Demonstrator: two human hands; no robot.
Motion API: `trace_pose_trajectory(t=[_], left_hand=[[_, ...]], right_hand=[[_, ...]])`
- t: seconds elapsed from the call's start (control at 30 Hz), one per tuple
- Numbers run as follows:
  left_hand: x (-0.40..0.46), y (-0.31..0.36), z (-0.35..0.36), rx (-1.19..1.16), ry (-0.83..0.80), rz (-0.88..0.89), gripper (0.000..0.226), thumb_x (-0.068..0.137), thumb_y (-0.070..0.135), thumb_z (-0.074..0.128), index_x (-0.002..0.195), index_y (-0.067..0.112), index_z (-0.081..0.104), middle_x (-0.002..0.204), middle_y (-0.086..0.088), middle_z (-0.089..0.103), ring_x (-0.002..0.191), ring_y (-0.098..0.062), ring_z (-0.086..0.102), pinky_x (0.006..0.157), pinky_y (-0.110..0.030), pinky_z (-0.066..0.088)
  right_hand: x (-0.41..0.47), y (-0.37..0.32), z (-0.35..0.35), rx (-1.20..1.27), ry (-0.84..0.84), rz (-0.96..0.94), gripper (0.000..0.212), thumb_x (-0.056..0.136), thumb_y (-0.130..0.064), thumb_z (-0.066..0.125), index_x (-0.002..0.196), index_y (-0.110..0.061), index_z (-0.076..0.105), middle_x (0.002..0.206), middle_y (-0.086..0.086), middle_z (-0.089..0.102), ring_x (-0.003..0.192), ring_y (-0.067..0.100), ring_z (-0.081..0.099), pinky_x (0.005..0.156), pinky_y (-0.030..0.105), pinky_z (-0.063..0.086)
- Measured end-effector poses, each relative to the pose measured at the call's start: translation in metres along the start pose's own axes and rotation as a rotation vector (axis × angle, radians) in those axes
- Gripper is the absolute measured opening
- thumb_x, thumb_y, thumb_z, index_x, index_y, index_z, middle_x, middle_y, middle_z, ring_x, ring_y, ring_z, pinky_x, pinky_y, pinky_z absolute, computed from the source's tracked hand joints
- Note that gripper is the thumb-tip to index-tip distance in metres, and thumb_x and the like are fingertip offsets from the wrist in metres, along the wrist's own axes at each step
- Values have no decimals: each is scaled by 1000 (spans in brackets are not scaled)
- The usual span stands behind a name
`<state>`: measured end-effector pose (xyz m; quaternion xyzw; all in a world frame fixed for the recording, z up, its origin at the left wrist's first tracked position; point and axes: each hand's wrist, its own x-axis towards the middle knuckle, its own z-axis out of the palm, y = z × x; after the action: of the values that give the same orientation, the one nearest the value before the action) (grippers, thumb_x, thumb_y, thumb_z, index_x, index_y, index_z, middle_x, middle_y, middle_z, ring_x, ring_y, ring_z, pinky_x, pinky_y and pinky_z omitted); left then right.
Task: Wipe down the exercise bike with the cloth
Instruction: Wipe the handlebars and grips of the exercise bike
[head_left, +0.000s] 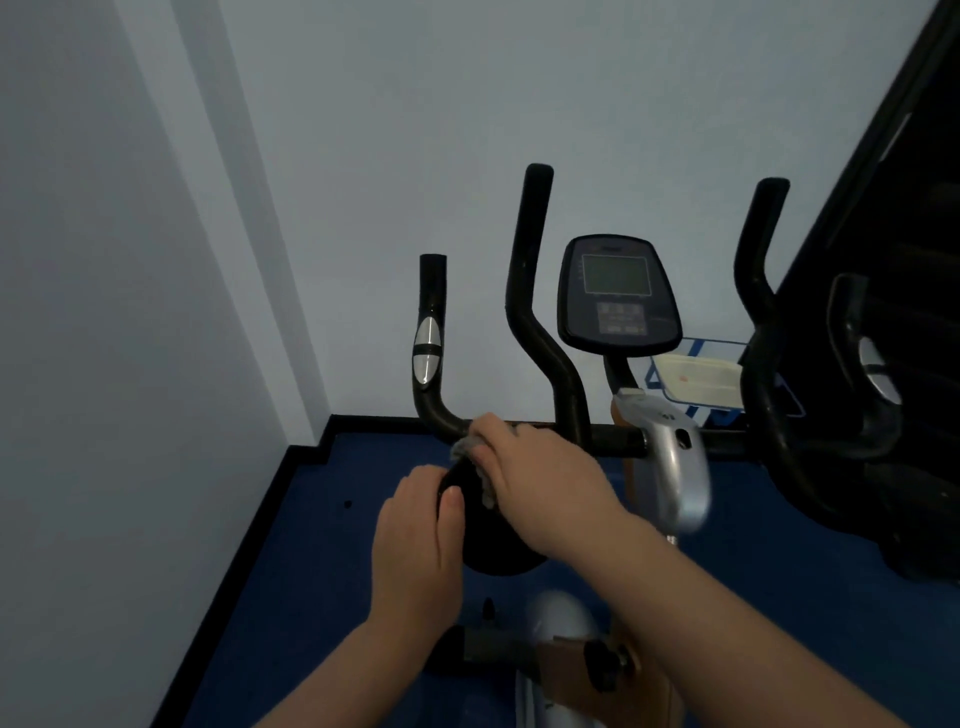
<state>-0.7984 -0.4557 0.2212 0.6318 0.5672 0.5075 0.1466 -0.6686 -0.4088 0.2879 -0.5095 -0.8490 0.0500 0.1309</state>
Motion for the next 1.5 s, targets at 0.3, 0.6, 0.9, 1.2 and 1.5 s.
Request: trace_pose_trajectory(t=[0.3,0.6,0.9,1.2,1.5], left_hand=[[1,1,0,-47,-26,3,36,97,42,25,87,21,52,77,4,52,70,-20,52,62,-47,43],[1,-3,-1,-59,-41,-9,34,97,46,24,85,27,49,76,7,50,69,-13,49,59,-32,39],[10,-14,-9,-78,-177,82,25,96,47,29,90,33,48,81,12,50,72,-10,51,61,-35,43],[26,-27,-27,-152,-442,146,29,92,60,32,96,37,49,89,11,51,82,-9,53,70,-34,45],[29,-27,-30,-262,-516,126,22,91,62,33,95,44,44,93,12,48,86,-10,51,74,-34,46]], right_hand=[[-4,-8,6,-58,118,212,22,104,-33,31,122,-23,37,106,4,60,83,19,52,61,32,33],[-36,-4,11,148,222,292,28,100,-45,22,125,-35,32,105,-8,53,87,10,52,66,28,41],[-55,-28,35,571,599,444,11,94,-32,50,98,-42,46,102,-22,49,96,-2,52,78,26,49],[-43,-37,29,566,595,611,31,99,-47,34,128,-58,35,111,-26,51,102,-5,53,82,19,47],[-43,-70,62,827,1044,757,24,100,-24,45,112,-45,42,105,-15,59,98,3,60,78,20,50]])
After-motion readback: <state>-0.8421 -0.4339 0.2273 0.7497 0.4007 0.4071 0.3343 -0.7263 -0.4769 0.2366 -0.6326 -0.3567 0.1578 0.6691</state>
